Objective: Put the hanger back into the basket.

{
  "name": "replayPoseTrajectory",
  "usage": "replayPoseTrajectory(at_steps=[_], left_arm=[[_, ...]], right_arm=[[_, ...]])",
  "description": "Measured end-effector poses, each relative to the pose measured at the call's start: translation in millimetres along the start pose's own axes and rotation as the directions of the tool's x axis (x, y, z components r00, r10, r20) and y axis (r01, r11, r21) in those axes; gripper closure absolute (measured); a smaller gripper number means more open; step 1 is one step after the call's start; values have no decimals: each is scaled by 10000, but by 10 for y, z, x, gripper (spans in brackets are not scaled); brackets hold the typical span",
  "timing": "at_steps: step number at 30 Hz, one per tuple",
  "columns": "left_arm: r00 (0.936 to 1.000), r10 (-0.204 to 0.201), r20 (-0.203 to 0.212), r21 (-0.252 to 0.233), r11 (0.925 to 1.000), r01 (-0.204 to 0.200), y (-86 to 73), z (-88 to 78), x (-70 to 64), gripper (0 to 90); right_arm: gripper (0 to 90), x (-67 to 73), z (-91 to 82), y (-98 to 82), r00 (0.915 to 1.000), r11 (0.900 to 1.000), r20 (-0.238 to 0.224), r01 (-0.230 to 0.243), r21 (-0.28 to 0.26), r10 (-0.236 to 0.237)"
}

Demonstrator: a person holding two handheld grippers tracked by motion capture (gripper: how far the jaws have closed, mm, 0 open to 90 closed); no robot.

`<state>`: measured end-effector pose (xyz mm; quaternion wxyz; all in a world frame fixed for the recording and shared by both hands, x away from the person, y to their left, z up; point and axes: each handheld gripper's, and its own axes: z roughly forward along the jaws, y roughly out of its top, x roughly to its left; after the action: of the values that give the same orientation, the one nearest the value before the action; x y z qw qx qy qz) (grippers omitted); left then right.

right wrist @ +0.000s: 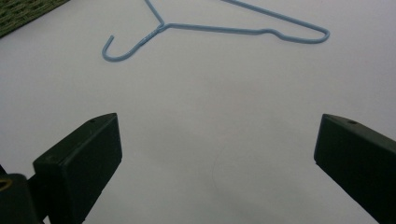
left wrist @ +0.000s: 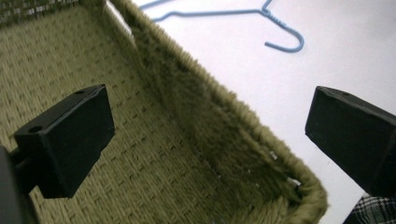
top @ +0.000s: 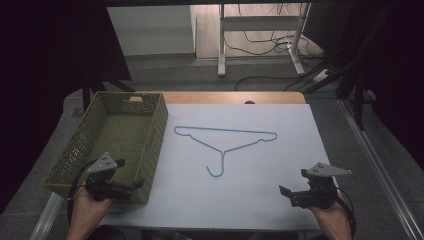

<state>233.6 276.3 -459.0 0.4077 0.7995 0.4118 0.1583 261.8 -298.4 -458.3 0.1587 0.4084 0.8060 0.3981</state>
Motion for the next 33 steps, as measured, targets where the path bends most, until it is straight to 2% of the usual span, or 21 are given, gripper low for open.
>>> replayPoseTrajectory(at_steps=[3, 14, 20, 29, 33], left_arm=[[9997, -97, 230, -204, 9997, 101, -1, -7, 3, 9], [9990, -292, 341, -338, 9990, 303, -8, -7, 44, 1], [9985, -213, 508, -617, 9978, 244, 32, -36, 13, 0], [9978, 8, 664, -921, 9957, 53, 188, -63, -77, 3], [9962, 324, 812, -863, 9959, -253, 353, -21, -197, 7]], right_arm=[[0, -8, 10, -6, 10000, 9999, -11, -12, 105, 12], [0, 43, 60, 3, 9999, 9992, -167, 12, 400, -6], [0, 69, 60, 29, 9998, 9993, -197, 79, 375, -72], [0, 106, 28, 124, 9998, 9997, -100, 186, 170, -184], [0, 124, 21, 182, 9998, 9998, -98, 150, 153, -149]])
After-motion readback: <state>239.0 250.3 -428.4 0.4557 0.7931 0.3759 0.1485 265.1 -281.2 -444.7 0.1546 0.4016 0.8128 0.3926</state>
